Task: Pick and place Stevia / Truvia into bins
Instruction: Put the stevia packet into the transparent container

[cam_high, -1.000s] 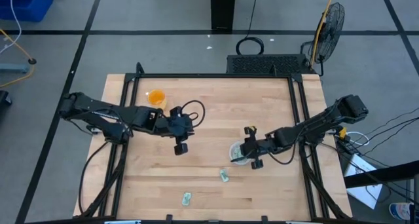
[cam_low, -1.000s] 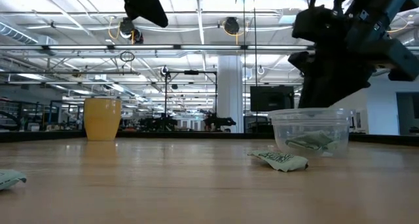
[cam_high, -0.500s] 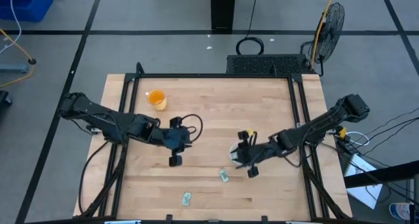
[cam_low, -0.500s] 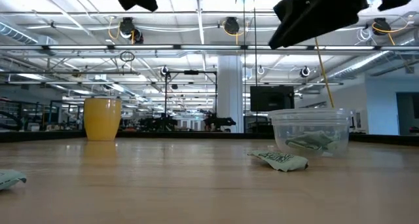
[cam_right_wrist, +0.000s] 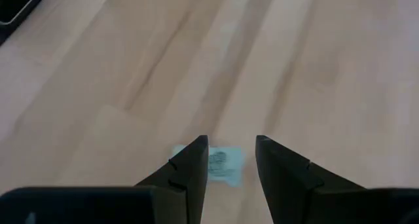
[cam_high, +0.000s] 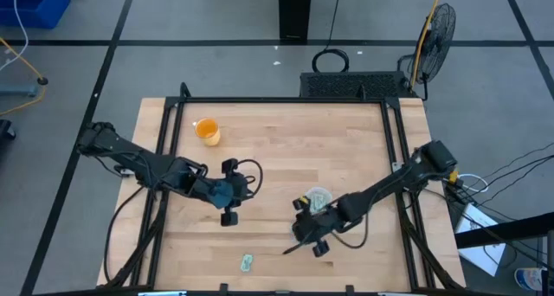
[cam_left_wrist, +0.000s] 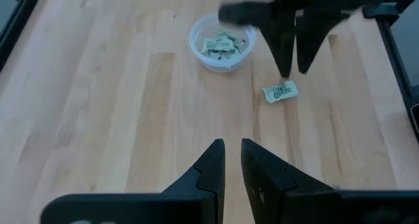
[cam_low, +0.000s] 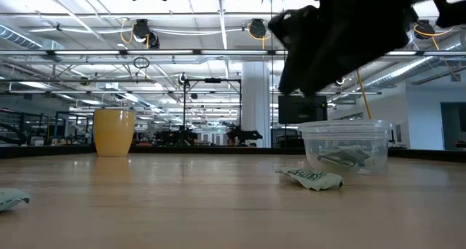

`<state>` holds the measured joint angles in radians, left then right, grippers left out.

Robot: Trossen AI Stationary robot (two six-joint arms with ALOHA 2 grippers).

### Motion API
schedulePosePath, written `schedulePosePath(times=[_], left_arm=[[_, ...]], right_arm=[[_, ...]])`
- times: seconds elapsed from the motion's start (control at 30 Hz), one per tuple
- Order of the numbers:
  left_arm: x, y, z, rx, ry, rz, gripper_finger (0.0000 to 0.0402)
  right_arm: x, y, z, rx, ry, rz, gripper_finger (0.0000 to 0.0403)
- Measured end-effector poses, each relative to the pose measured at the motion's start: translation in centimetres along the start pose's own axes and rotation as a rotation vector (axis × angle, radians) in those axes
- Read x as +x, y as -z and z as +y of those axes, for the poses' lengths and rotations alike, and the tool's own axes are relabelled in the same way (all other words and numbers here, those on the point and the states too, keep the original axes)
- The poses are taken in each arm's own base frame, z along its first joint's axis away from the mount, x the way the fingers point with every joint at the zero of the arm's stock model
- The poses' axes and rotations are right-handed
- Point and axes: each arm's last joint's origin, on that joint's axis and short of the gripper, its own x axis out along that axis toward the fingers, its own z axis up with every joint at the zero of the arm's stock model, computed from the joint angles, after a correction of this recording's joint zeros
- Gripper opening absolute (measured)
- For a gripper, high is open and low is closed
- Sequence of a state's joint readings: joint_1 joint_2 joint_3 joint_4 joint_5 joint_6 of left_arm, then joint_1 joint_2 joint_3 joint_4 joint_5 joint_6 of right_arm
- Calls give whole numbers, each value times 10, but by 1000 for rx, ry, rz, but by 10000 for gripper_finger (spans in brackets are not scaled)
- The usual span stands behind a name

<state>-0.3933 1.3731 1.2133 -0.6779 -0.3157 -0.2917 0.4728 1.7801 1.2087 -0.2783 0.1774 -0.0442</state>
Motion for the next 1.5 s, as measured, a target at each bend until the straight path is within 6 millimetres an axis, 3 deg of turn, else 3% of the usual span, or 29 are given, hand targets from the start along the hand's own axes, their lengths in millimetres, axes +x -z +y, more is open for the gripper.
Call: schedulePosePath(times=[0.2, 0.47, 0.73, 1.07, 1.17, 1.27, 1.5], left_arm=[[-1, 1, -4, 9, 10, -2, 58], [-1, 1, -5, 10, 12, -2, 58], [-1, 1, -5, 13, 11, 0, 58], [-1, 1, -5, 13, 11, 0, 58], [-1, 1, -5, 13, 11, 0, 58], [-1, 1, -5, 13, 11, -1, 58], [-1, 1, -5, 12, 11, -1, 58]], right_arm=[[29, 6, -3, 17, -38, 61, 123], [53, 21, -16, 121, -53, 149, 123], [56, 26, -16, 105, -88, 191, 118], [55, 24, -16, 97, -73, 165, 11], [51, 18, -18, 103, -14, 118, 8], [33, 9, -23, 97, 80, 73, 10], [-37, -9, -40, 256, 301, -45, 3]])
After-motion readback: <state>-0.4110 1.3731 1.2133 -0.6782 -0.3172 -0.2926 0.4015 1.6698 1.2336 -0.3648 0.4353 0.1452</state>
